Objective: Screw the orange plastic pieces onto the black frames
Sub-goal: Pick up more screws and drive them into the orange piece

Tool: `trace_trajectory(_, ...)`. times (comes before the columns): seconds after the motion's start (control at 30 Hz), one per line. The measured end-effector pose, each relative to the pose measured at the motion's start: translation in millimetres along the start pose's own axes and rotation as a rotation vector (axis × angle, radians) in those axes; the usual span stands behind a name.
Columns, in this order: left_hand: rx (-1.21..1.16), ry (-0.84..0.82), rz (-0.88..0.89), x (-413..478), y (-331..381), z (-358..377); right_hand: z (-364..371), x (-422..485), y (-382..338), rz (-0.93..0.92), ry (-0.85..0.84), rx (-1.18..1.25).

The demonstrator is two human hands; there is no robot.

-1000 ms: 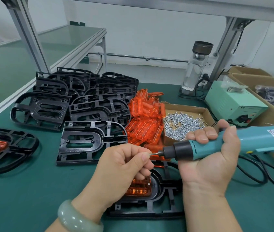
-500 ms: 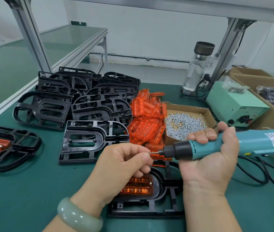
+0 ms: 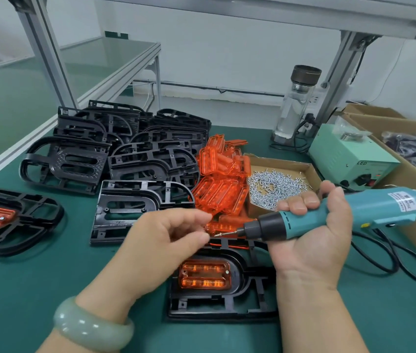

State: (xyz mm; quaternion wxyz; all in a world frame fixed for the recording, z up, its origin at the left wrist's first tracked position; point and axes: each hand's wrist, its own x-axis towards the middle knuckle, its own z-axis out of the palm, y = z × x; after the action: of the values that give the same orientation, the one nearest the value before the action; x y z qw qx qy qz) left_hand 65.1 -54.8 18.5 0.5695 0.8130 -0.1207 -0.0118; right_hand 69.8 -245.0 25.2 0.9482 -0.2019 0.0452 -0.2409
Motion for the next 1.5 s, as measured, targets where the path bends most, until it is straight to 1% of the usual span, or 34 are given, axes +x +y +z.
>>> trace_trajectory(0.03,0.124,-0.003,-0.006,-2,-2,-7,2,0,-1,-0.056,0.013,-0.041)
trace_trajectory(0.1,0.307,-0.082,-0.060,-6,-7,-17,7,0,-4,-0.076,0.013,-0.057)
trace_trajectory(0.2,0.387,-0.212,-0.144,-12,-16,-20,5,3,-8,-0.067,0.008,-0.062)
trace_trajectory(0.33,0.415,-0.235,-0.146,-13,-24,-16,5,-2,-6,-0.050,0.000,-0.117)
trace_trajectory(0.57,0.416,-0.234,-0.082,-10,-26,-2,9,-8,0,0.010,-0.016,-0.193)
trace_trajectory(0.7,0.486,-0.217,-0.046,-12,-27,4,11,-9,7,0.037,-0.073,-0.278)
trace_trajectory(0.9,0.456,-0.204,-0.025,-13,-28,4,16,-10,16,0.035,-0.196,-0.392)
trace_trajectory(1.03,0.449,-0.207,-0.013,-12,-29,4,16,-13,18,0.033,-0.208,-0.457)
trace_trajectory(1.33,0.465,-0.213,0.009,-13,-31,3,16,-14,17,0.029,-0.225,-0.461)
trace_trajectory(1.5,0.473,-0.210,0.010,-13,-31,3,17,-15,18,0.022,-0.259,-0.504)
